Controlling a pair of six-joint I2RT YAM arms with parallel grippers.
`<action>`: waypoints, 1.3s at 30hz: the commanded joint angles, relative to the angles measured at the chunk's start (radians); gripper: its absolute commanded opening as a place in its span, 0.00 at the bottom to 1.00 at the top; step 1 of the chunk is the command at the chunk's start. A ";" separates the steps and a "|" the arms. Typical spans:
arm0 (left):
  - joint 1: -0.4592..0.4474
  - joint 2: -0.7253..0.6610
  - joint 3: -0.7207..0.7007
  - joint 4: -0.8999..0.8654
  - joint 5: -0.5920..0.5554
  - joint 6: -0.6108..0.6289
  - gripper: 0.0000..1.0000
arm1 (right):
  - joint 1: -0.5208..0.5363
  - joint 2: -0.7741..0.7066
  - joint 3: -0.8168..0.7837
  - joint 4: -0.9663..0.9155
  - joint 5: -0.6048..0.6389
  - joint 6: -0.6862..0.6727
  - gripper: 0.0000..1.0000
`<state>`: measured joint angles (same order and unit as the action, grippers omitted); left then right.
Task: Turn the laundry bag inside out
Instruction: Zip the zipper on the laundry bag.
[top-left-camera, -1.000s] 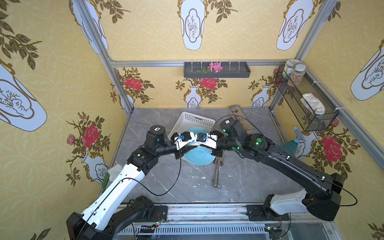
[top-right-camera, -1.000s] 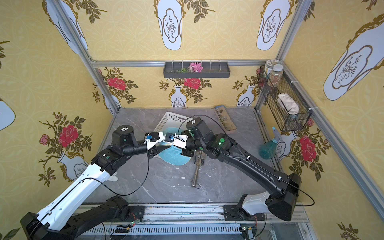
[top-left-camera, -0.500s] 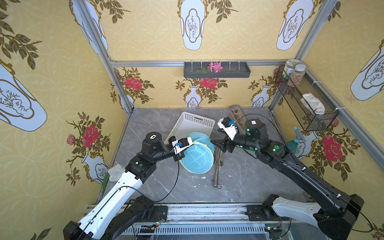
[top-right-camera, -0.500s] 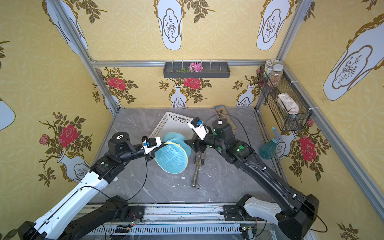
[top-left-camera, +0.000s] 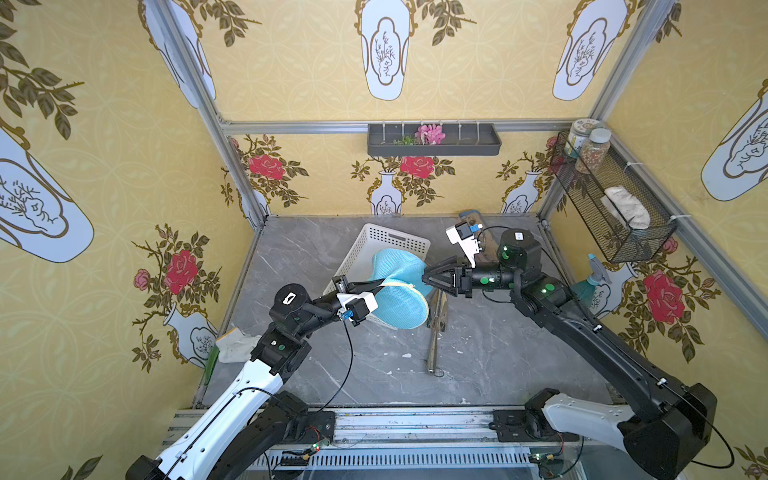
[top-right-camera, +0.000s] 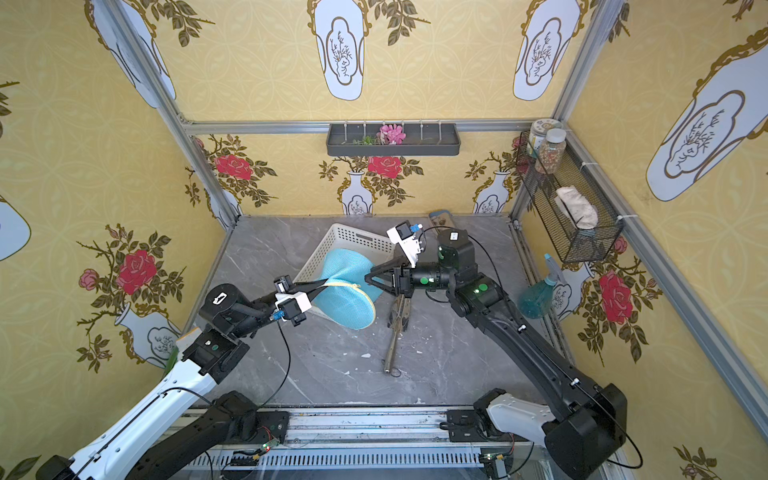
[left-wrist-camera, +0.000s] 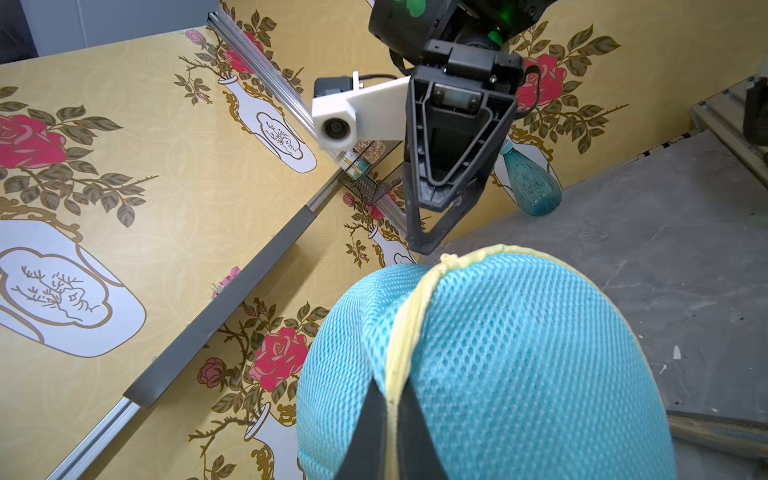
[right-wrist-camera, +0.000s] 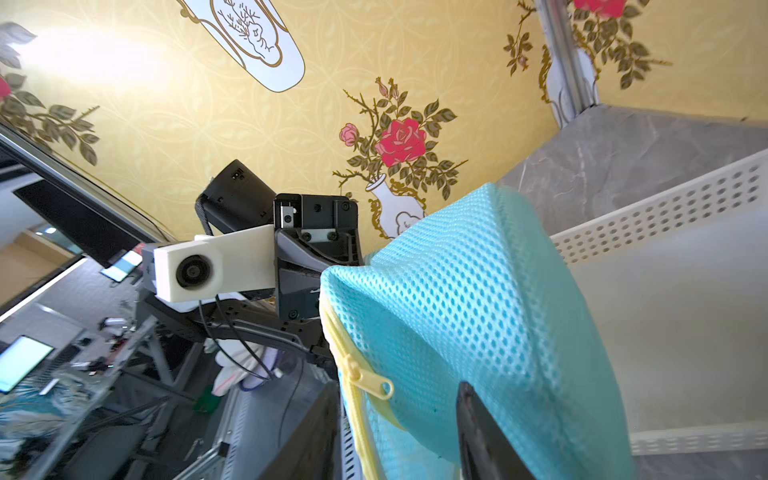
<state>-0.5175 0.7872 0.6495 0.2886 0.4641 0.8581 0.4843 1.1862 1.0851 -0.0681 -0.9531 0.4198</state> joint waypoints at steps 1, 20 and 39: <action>0.000 0.000 0.000 0.063 -0.005 0.008 0.00 | 0.009 0.030 0.018 0.064 -0.098 0.101 0.44; 0.000 0.026 0.024 0.027 -0.040 0.001 0.00 | 0.058 0.067 0.001 0.251 -0.174 0.238 0.39; 0.000 0.044 0.050 -0.006 -0.059 -0.009 0.00 | 0.040 0.070 0.007 0.190 -0.144 0.205 0.19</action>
<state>-0.5171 0.8280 0.6937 0.2832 0.4149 0.8597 0.5240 1.2541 1.0859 0.1001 -1.0962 0.6373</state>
